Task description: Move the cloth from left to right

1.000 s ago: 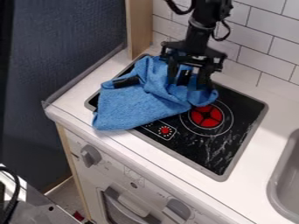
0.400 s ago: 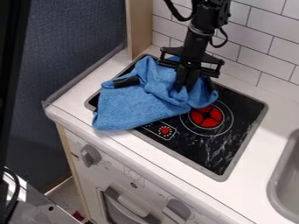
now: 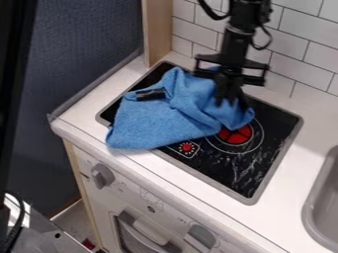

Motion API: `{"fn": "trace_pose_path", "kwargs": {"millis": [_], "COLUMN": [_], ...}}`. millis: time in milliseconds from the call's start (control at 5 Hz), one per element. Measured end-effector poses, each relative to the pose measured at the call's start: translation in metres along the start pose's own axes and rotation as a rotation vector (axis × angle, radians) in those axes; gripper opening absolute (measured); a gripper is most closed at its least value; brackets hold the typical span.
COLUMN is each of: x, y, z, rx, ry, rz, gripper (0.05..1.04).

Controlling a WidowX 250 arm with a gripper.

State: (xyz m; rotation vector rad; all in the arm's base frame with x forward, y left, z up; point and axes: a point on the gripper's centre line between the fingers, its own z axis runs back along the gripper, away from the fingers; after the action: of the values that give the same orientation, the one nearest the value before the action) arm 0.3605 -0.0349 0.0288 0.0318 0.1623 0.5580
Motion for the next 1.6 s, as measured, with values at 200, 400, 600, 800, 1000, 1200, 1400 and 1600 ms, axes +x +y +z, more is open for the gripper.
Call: {"fn": "trace_pose_path", "kwargs": {"millis": [200, 400, 600, 800, 1000, 1200, 1400, 1600], "x": [-0.022, -0.033, -0.045, -0.061, -0.071, -0.082, -0.089, -0.082], "y": [-0.026, -0.049, -0.079, -0.096, -0.113, -0.128, -0.147, -0.172], "z": [0.019, 0.029, 0.036, 0.038, 0.039, 0.023, 0.009, -0.001], "rx": [-0.056, -0.062, -0.073, -0.097, -0.157, -0.144, -0.136, -0.13], "ry": [-0.041, -0.074, -0.08, -0.071, -0.063, 0.028, 0.101, 0.142], "rz": [0.019, 0.095, 0.088, 0.063, 0.059, 0.035, -0.013, -0.03], "gripper": [0.055, 0.055, 0.055, 0.055, 0.055, 0.055, 0.055, 0.055]}}
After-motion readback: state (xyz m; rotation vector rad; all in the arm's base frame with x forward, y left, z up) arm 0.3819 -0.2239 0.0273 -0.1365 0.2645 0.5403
